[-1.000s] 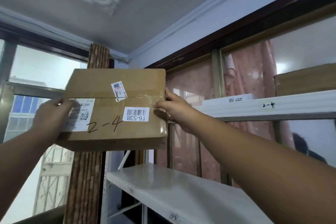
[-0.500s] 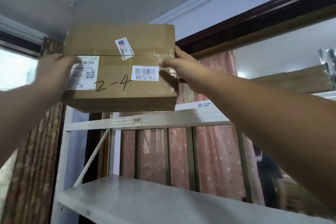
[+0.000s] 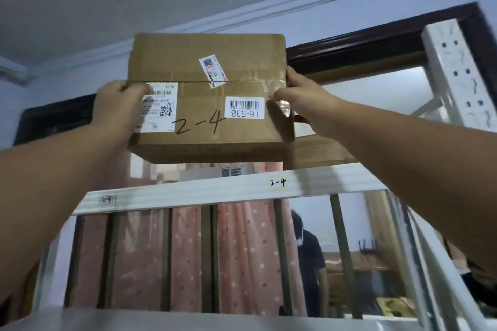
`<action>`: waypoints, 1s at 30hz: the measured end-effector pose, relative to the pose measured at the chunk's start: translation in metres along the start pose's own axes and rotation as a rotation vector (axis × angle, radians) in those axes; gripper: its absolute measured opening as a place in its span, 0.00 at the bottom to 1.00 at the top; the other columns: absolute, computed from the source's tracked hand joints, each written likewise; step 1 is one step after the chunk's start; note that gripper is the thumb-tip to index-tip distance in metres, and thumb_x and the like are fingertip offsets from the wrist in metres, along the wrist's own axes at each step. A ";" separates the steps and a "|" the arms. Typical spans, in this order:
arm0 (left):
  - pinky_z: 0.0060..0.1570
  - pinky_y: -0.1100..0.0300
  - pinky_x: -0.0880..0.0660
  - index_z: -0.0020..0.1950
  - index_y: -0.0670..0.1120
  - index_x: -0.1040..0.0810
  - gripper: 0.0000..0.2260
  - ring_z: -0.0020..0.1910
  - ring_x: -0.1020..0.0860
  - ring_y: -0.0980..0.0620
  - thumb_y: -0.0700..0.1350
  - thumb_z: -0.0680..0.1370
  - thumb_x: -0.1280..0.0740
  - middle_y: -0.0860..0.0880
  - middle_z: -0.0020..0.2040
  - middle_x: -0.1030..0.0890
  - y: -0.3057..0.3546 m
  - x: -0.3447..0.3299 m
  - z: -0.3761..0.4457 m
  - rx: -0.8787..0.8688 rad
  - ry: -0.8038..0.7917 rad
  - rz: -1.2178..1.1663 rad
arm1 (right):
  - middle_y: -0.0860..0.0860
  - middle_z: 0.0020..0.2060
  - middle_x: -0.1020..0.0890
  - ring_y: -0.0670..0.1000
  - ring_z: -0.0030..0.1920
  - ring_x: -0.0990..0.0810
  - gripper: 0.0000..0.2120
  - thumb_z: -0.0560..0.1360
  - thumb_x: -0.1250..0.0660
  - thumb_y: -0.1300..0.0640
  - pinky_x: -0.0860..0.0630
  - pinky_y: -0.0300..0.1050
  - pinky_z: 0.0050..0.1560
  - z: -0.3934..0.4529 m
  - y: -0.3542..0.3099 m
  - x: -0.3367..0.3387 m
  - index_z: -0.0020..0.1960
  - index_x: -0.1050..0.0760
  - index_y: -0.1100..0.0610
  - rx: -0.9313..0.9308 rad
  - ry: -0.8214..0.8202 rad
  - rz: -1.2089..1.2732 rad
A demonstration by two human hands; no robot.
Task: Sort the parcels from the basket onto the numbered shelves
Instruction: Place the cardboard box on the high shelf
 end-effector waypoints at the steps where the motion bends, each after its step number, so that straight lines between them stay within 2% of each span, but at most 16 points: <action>1: 0.31 0.64 0.24 0.53 0.45 0.17 0.10 0.37 0.19 0.50 0.50 0.77 0.29 0.47 0.43 0.16 -0.002 -0.010 -0.003 0.020 -0.022 -0.038 | 0.46 0.58 0.16 0.46 0.56 0.17 0.26 0.78 0.34 0.65 0.24 0.37 0.44 -0.003 0.002 0.009 0.72 0.29 0.45 -0.015 0.009 -0.024; 3: 0.31 0.63 0.25 0.55 0.45 0.17 0.09 0.37 0.18 0.51 0.47 0.78 0.30 0.50 0.42 0.17 -0.004 -0.039 -0.012 0.054 -0.076 -0.096 | 0.47 0.60 0.17 0.48 0.58 0.19 0.25 0.79 0.33 0.63 0.25 0.41 0.49 -0.007 0.005 0.029 0.73 0.30 0.45 -0.036 0.039 -0.079; 9: 0.37 0.59 0.24 0.59 0.44 0.16 0.11 0.46 0.14 0.47 0.46 0.79 0.30 0.45 0.51 0.13 -0.007 -0.093 -0.030 0.109 -0.142 -0.230 | 0.49 0.62 0.17 0.54 0.63 0.20 0.25 0.77 0.31 0.62 0.25 0.51 0.66 -0.017 0.010 0.075 0.71 0.28 0.46 -0.066 0.122 -0.202; 15: 0.39 0.59 0.21 0.58 0.44 0.17 0.11 0.46 0.13 0.47 0.46 0.78 0.29 0.48 0.47 0.13 0.001 -0.124 -0.050 0.145 -0.200 -0.283 | 0.49 0.59 0.17 0.52 0.59 0.19 0.26 0.78 0.31 0.62 0.23 0.49 0.61 -0.037 0.010 0.108 0.73 0.29 0.47 -0.103 0.178 -0.276; 17: 0.44 0.54 0.17 0.56 0.45 0.16 0.12 0.48 0.12 0.45 0.47 0.75 0.28 0.47 0.48 0.12 0.002 -0.132 -0.055 0.161 -0.215 -0.311 | 0.49 0.58 0.17 0.51 0.58 0.19 0.29 0.78 0.31 0.62 0.24 0.45 0.55 -0.043 0.012 0.118 0.75 0.32 0.47 -0.119 0.194 -0.299; 20: 0.53 0.41 0.15 0.51 0.48 0.16 0.12 0.48 0.12 0.44 0.50 0.70 0.28 0.46 0.49 0.12 0.000 -0.148 -0.064 0.172 -0.255 -0.321 | 0.48 0.58 0.17 0.50 0.57 0.19 0.30 0.78 0.32 0.63 0.25 0.42 0.50 -0.050 0.018 0.133 0.76 0.33 0.45 -0.150 0.218 -0.311; 23: 0.54 0.40 0.15 0.52 0.48 0.17 0.10 0.50 0.13 0.44 0.48 0.72 0.29 0.44 0.53 0.13 -0.002 -0.168 -0.073 0.172 -0.283 -0.334 | 0.47 0.58 0.17 0.50 0.58 0.19 0.33 0.77 0.31 0.64 0.25 0.43 0.53 -0.053 0.026 0.147 0.77 0.35 0.43 -0.183 0.245 -0.339; 26: 0.52 0.44 0.15 0.61 0.48 0.19 0.23 0.49 0.13 0.47 0.52 0.67 0.28 0.43 0.61 0.17 -0.008 -0.185 -0.075 0.174 -0.288 -0.349 | 0.47 0.57 0.18 0.51 0.57 0.19 0.33 0.77 0.31 0.67 0.23 0.47 0.59 -0.054 0.034 0.156 0.76 0.34 0.43 -0.209 0.272 -0.357; 27: 0.52 0.44 0.15 0.63 0.47 0.20 0.26 0.49 0.13 0.48 0.53 0.65 0.27 0.43 0.62 0.18 -0.011 -0.190 -0.076 0.192 -0.300 -0.351 | 0.47 0.57 0.17 0.52 0.57 0.19 0.34 0.77 0.31 0.67 0.22 0.48 0.60 -0.054 0.036 0.158 0.76 0.35 0.43 -0.216 0.281 -0.362; 30: 0.55 0.40 0.16 0.62 0.51 0.28 0.25 0.55 0.15 0.44 0.48 0.67 0.25 0.46 0.59 0.20 -0.019 -0.199 -0.080 0.263 -0.356 -0.328 | 0.48 0.59 0.18 0.51 0.58 0.19 0.34 0.78 0.33 0.68 0.22 0.49 0.61 -0.052 0.041 0.160 0.77 0.36 0.43 -0.222 0.288 -0.376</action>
Point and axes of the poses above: each hand's wrist, its own z-axis towards the middle knuckle, its own x-axis out of the back of the hand, y = z × x, the point moved 1 cm from there along z, towards the middle knuckle
